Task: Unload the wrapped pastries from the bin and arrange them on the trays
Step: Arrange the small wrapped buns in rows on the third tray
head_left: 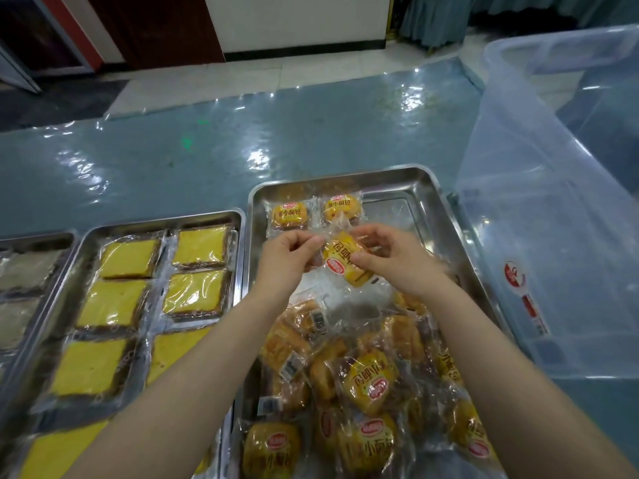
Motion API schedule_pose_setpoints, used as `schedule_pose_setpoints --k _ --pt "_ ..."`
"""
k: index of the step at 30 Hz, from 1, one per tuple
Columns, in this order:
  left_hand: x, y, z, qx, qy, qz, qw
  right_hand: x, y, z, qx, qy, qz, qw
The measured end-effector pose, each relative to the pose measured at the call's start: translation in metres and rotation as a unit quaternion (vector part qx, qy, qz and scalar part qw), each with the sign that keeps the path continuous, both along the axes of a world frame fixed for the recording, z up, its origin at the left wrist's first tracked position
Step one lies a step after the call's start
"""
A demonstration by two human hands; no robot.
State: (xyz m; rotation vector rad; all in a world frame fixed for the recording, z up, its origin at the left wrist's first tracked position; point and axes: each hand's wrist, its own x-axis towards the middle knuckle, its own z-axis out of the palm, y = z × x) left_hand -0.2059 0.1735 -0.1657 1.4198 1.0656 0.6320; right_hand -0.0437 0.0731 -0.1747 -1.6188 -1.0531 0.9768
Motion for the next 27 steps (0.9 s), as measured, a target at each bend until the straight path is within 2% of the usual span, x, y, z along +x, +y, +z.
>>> schedule_pose_setpoints --k 3,5,7,9,11,13,16,17,19,21,23,26,27 --pt "0.002 -0.001 -0.001 -0.113 -0.068 0.027 0.991 0.005 0.002 -0.001 0.006 0.030 -0.012 0.999" --pt "0.004 -0.001 0.000 -0.234 -0.137 0.032 0.962 0.009 0.004 0.001 0.004 0.025 -0.013 1.000" --pt "0.007 0.001 0.000 -0.284 -0.151 0.017 0.947 0.012 0.004 0.000 -0.003 0.016 -0.013 1.000" --pt "0.011 0.005 -0.001 -0.236 -0.123 0.004 0.964 0.013 0.005 0.000 0.001 0.022 -0.010 1.000" --pt "0.020 0.008 0.000 -0.140 -0.062 -0.010 0.988 0.015 0.007 0.002 0.011 0.038 -0.005 0.999" --pt "0.029 0.010 -0.001 -0.052 0.000 -0.023 0.998 0.018 0.011 0.000 0.019 0.048 -0.024 0.998" --pt "0.040 0.017 -0.007 0.010 0.002 -0.006 1.000 0.026 0.022 -0.007 0.015 0.013 -0.127 0.992" --pt "0.042 0.020 -0.011 0.021 -0.005 0.002 1.000 0.031 0.025 -0.011 0.019 0.026 -0.181 0.983" --pt "0.041 0.029 -0.022 0.078 0.040 0.000 0.996 0.042 0.029 -0.017 0.031 0.124 -0.302 0.945" --pt "0.034 0.042 -0.040 0.169 0.136 -0.029 0.976 0.056 0.031 -0.024 0.035 0.164 -0.386 0.907" --pt "0.026 0.054 -0.059 0.237 0.238 -0.072 0.939 0.069 0.035 -0.032 0.034 0.140 -0.425 0.894" --pt "0.019 0.065 -0.084 0.246 0.377 -0.149 0.880 0.082 0.044 -0.042 -0.017 0.057 -0.423 0.904" --pt "0.018 0.066 -0.090 0.233 0.400 -0.169 0.870 0.084 0.048 -0.046 -0.064 -0.022 -0.397 0.915"
